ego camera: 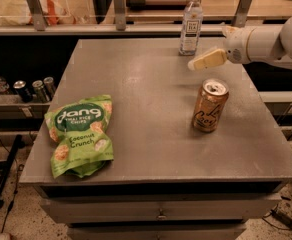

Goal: Pick blue plastic bottle

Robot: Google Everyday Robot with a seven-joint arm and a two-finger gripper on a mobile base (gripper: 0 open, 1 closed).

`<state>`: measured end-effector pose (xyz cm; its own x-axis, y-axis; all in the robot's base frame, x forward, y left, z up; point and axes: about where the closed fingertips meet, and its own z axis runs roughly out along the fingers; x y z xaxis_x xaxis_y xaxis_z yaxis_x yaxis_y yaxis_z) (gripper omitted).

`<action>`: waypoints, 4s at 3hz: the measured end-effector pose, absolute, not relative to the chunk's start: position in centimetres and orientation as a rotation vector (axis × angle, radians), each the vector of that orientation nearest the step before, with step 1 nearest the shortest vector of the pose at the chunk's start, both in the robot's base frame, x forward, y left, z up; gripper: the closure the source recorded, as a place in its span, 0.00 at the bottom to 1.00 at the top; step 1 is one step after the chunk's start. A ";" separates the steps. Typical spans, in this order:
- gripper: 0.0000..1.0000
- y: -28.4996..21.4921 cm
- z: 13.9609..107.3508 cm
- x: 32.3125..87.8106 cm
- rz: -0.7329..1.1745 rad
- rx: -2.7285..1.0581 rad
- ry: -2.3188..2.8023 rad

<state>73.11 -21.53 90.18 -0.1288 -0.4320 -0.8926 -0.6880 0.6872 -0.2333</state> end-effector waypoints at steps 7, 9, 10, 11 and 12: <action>0.00 -18.7 90.4 80.7 0.208 -0.727 1.695; 0.00 -18.6 90.1 81.9 0.188 -0.670 1.697; 0.00 -18.1 89.9 83.3 0.181 -0.633 1.696; 0.00 -17.8 89.8 84.0 0.186 -0.623 1.697; 0.09 -17.4 89.7 84.6 0.194 -0.619 1.694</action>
Offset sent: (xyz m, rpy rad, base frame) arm 0.0416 0.0352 -0.0011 0.0405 -0.0797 -0.0592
